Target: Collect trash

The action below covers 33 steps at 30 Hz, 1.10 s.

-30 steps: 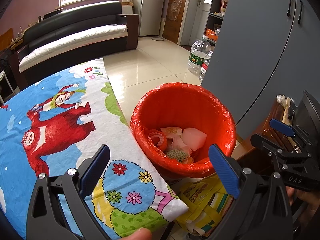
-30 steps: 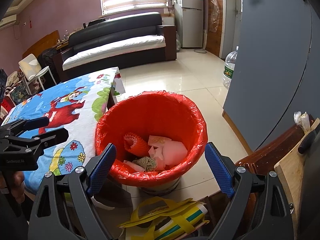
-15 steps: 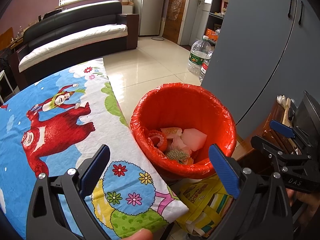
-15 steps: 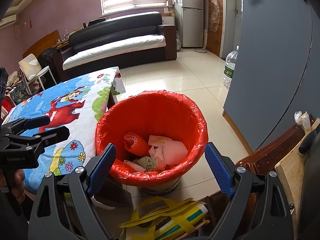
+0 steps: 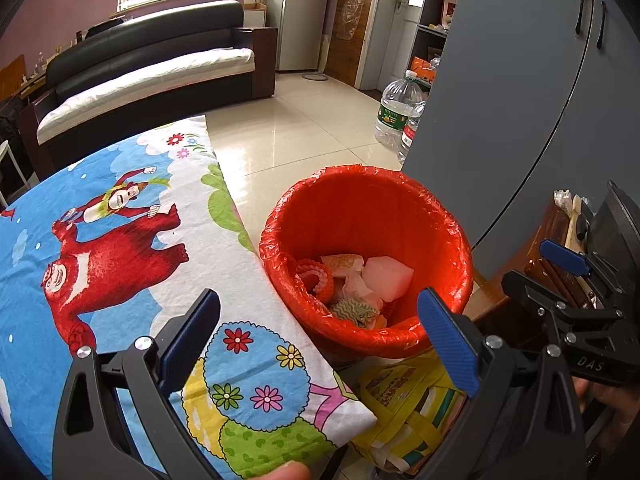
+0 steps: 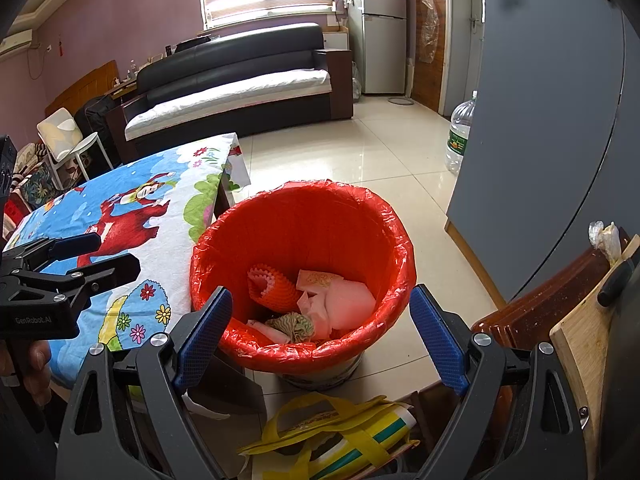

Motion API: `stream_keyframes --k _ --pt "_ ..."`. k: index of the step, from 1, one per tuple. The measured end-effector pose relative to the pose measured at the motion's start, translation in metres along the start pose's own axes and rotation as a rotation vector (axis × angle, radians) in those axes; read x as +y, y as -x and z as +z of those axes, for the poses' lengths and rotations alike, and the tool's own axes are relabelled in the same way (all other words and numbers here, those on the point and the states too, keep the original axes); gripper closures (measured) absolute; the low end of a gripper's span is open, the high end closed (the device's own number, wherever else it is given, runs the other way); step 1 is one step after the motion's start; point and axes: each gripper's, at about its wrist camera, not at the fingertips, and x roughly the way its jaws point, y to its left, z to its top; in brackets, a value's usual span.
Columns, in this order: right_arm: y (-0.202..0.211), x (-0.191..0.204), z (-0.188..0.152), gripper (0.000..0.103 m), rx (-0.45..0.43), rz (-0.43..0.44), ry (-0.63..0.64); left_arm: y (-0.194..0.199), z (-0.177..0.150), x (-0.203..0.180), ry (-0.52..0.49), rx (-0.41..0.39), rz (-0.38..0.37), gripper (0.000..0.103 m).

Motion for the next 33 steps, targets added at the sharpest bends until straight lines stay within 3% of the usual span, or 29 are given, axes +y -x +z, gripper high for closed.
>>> stream_keyframes --k 33 --pt "-0.0012 -0.0005 -0.0004 0.019 0.002 -0.001 -0.001 -0.0061 0.0013 -0.0038 0.009 0.007 -0.029 0.007"
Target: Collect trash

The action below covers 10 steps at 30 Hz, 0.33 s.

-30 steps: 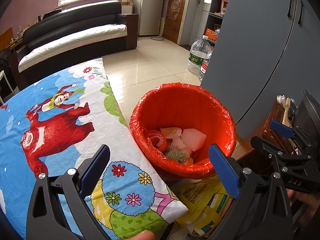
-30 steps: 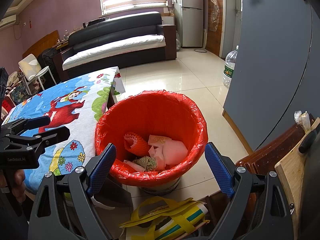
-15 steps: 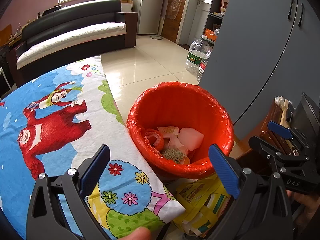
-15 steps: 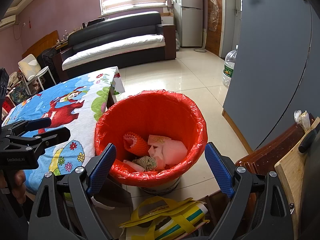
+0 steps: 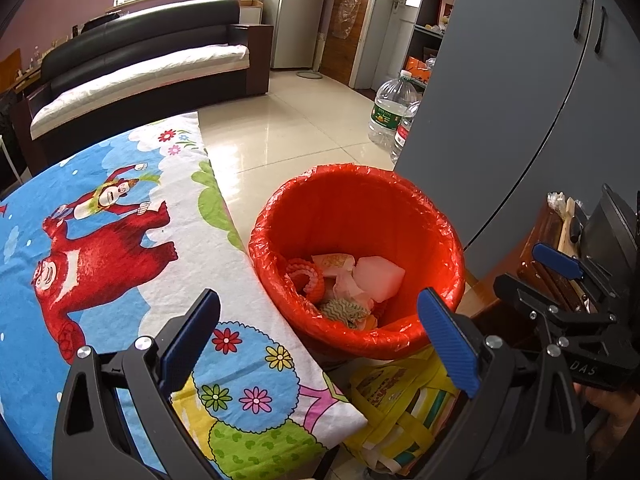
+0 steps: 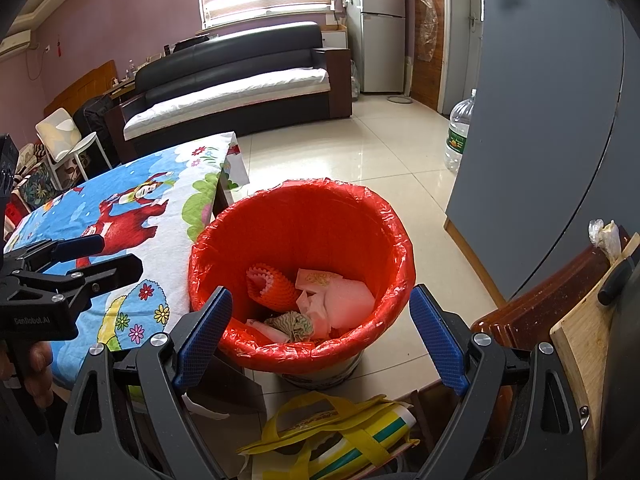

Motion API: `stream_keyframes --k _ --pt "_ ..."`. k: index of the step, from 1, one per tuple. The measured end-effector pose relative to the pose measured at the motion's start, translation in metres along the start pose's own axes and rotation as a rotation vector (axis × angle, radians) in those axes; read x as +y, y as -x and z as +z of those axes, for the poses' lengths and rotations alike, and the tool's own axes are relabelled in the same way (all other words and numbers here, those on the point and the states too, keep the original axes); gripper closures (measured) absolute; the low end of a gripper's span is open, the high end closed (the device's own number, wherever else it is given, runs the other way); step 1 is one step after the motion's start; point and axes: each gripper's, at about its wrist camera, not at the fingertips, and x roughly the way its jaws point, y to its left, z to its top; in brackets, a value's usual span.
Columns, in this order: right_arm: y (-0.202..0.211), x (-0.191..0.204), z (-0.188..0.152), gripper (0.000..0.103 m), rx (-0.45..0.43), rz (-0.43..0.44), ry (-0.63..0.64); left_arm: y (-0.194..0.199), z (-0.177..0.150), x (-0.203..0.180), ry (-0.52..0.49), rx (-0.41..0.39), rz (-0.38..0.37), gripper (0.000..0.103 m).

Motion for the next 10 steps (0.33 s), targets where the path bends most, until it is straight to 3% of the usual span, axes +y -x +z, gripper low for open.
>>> stream_keyframes --k 10 --pt "-0.0001 -0.0003 0.0002 0.019 0.001 0.001 0.0 0.0024 0.0036 -0.0013 -0.016 -0.01 0.007 0.007"
